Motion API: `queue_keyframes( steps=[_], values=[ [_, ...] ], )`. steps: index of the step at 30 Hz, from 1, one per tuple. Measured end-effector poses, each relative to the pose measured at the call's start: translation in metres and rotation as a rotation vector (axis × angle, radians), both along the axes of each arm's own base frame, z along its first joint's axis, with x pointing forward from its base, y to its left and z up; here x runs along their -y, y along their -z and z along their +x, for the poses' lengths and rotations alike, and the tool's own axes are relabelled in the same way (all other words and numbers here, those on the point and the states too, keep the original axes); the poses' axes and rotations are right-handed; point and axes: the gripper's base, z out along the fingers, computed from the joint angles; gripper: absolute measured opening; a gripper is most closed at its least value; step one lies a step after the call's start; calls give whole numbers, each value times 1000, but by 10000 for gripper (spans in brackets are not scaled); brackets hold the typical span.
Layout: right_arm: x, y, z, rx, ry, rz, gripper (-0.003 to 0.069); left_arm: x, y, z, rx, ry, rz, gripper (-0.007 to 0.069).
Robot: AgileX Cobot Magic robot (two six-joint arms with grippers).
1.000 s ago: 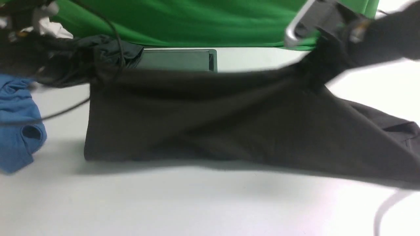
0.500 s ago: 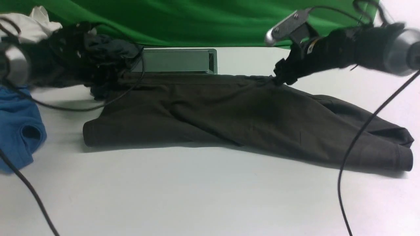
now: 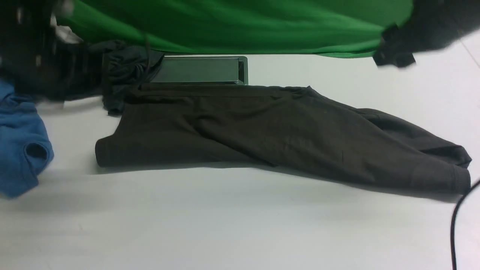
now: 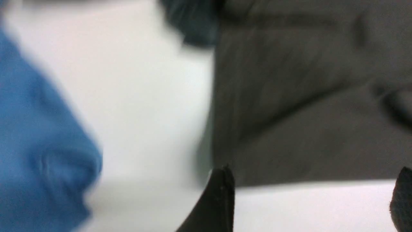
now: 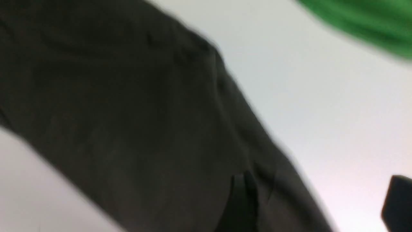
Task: Fold a long-sleeved shirt on a white desktop.
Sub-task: 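Grasp the waist and leg ends of the folded dark trousers and straighten them on the table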
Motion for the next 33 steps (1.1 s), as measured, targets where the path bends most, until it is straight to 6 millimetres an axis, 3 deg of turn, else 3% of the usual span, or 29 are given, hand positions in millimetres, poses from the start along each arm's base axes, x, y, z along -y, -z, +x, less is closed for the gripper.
queue_keyframes(
  steps=[1,3,4,5,7,13,18,20,26,28,33],
  values=[
    [2,15,-5,-53,3,-11,528,2,26,-14,-68,-55,-37,693],
    [2,34,-12,-119,7,-4,528,6,54,-26,-116,-107,-95,693],
    [1,35,-13,-125,7,-1,528,6,54,-26,-116,-110,-102,693],
    [1,46,-17,-150,10,6,528,10,71,-33,-109,-163,-164,693],
    [1,51,-19,-160,11,21,528,12,83,-35,-61,-217,-216,693],
    [-5,46,-21,-129,-13,87,528,13,93,-25,113,-334,-322,693],
    [-5,43,-22,-119,-20,98,528,8,111,-17,51,-379,-335,694],
    [-6,41,-23,-113,-24,104,528,2,127,-10,8,-425,-347,693],
    [-6,36,-25,-98,-31,116,528,-4,129,3,83,-430,-323,680],
    [-6,34,-27,-92,-33,117,528,-4,130,4,92,-411,-309,645],
    [-4,21,-33,-60,-27,130,527,-5,131,4,92,-336,-269,355]
  ],
)
